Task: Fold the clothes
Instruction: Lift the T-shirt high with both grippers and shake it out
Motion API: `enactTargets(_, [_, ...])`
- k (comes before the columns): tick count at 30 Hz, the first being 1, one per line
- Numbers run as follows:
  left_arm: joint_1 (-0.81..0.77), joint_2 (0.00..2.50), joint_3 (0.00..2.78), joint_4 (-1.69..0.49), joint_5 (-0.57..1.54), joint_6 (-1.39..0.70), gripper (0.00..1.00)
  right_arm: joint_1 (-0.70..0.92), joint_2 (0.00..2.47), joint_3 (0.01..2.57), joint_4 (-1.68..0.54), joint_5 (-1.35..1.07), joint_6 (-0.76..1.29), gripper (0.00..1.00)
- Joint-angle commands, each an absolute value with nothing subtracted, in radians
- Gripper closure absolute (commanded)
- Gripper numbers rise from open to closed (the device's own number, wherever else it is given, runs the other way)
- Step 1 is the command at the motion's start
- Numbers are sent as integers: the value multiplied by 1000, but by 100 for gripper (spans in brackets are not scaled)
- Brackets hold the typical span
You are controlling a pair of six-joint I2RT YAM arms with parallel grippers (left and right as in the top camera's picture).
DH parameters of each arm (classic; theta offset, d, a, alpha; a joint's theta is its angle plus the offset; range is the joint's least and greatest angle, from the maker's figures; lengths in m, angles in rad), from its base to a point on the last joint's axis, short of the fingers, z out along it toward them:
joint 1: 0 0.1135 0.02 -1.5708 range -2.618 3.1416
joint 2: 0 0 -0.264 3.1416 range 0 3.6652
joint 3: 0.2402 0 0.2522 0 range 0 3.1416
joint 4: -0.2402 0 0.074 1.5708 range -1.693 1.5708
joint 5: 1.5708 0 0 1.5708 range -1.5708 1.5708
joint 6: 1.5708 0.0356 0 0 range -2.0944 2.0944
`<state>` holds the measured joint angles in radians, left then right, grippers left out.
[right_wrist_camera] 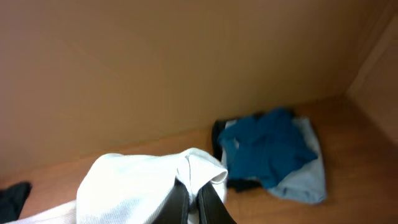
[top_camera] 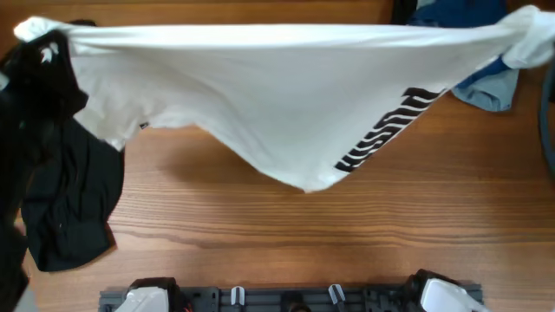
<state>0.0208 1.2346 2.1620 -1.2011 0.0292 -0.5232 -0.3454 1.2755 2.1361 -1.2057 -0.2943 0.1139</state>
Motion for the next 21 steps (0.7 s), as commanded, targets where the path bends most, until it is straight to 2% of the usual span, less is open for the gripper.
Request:
enactTargets(1, [30,1230,2180,-1219,18,-501,96,-360,1254,2155,-1217,-263,72,96])
enactTargets(6, [30,1408,2180,-1268,18,-476,96,-356,1421,2155,-1227,-384,-1,96])
enactTargets(8, [30,1531,2180,-1219,17,-474,96,-331,1537,2155,-1142,-394,-9,96])
enactTargets(10, [30,1620,2180,-1113,17,-467,96,-301,1623,2155,-1017,-394,-6,96])
enactTargets(13, [31,1766,2180,-762,18,-467,96,-250,1722,2155,-647,-394,93,96])
enactTargets(16, [31,1769,2181,-592,59,-467,96,-242,1717,2162,-401,-394,129,96])
enactTargets(21, [38,1739,2216,-374,60,-448,96,-242,1703,2241,-311,-393,125,96])
